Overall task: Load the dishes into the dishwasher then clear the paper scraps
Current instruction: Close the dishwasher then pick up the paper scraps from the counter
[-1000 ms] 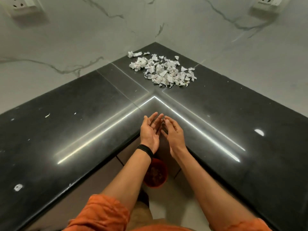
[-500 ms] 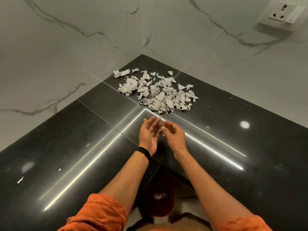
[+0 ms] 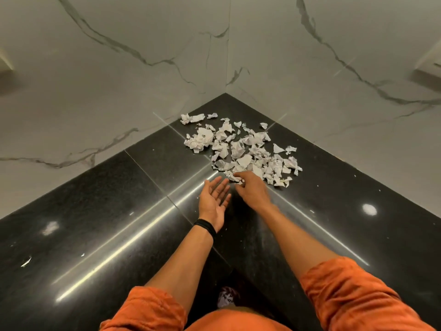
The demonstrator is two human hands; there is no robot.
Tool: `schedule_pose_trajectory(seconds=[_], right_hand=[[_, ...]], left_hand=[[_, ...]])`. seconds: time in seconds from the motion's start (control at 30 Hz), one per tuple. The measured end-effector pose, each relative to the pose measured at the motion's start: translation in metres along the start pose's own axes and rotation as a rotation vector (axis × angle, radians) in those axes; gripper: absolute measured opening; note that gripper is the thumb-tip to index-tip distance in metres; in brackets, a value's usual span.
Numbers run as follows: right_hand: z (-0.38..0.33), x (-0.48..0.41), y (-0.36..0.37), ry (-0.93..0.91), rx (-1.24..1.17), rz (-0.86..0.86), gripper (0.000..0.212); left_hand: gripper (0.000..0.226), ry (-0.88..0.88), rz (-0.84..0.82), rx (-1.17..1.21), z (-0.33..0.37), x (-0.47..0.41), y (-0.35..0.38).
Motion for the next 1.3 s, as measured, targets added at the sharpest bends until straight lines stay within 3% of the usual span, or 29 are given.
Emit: schedule_pose_trajectory(seconds=[0.17, 0.3, 0.4, 0.53, 0.6, 0.8, 0.93, 1.13, 1.3], right_hand=[[-0.006, -0.029, 0.006, -0.053, 0.367, 0.016, 0.031], [-0.004, -0.030, 0.010, -0.093, 0.462, 0.058, 0.022], [0.002, -0.019, 0.012, -0.125, 0.398, 0.097, 0.021], [0.006, 0.003, 0.004, -0.020, 0.013, 0.235, 0.018], [-0.003, 0.013, 0.003, -0.053, -0.087, 0.265, 0.019], [-0.034, 0.007, 0.018, -0.207, -0.013, -0.002, 0.019], [-0.028, -0.020, -0.003, -0.107, -0.204, 0.093, 0.014], [-0.027, -0.065, 0.014, -0.169, 0.281, 0.002, 0.029], [-0.023, -0.065, 0.034, -0.212, 0.539, 0.026, 0.025]], left_hand=[[0.045, 0.006, 0.011, -0.015, 0.011, -0.011, 0.001], [0.043, -0.002, 0.013, -0.023, 0.014, -0.018, -0.001], [0.040, 0.003, 0.037, -0.028, 0.013, -0.024, -0.004], [0.033, 0.050, 0.142, -0.022, 0.008, -0.031, -0.013], [0.032, 0.033, 0.157, 0.001, 0.001, -0.034, -0.012], [0.030, -0.066, 0.131, 0.315, -0.003, -0.044, -0.002], [0.027, -0.018, 0.140, 0.433, 0.013, -0.046, -0.010], [0.028, 0.004, 0.133, 0.440, 0.017, -0.056, -0.022], [0.028, 0.008, 0.134, 0.394, 0.020, -0.066, -0.027]])
Point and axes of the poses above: each hand's wrist, its own x-axis away from the middle knuckle, its own y-axis out of the palm, z = x × y, the point moved 7 cm from there along -x, towards the middle knuckle, and after that the axes turned 6 degrees about -z, right-handed, at the moved point
